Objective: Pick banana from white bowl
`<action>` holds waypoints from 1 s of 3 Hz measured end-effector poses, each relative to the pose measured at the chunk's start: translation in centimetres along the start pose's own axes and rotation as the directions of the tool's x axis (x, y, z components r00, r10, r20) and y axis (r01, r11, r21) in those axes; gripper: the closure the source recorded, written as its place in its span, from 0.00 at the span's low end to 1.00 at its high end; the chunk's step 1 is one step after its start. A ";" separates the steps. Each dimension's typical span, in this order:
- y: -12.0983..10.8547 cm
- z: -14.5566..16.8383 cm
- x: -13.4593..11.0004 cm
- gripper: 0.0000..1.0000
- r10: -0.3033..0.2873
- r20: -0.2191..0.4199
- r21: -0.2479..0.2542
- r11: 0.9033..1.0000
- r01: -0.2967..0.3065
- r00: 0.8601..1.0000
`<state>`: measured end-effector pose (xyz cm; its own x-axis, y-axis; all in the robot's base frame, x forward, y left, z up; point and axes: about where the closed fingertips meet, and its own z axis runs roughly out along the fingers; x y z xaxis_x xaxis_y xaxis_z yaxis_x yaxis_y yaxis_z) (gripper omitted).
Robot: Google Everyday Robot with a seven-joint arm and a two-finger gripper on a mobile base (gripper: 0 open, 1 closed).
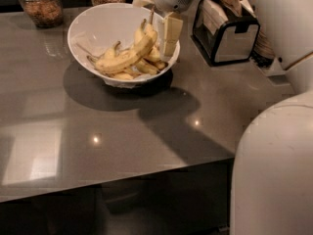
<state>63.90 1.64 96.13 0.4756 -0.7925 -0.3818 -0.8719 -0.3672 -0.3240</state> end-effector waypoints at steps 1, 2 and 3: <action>-0.7 1.8 -0.6 0.00 -0.019 0.013 -0.029 0.999 0.019 1.000; -0.9 3.6 -1.0 0.00 -0.035 0.012 -0.064 0.997 0.036 0.999; -0.9 4.9 -1.3 0.00 -0.048 0.012 -0.093 0.994 0.049 0.999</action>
Offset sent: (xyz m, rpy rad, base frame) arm -0.0011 0.0303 -0.0371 -0.0815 0.0933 0.1038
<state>64.63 5.39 92.61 0.5183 -0.7682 -0.3758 -0.8546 -0.4491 -0.2606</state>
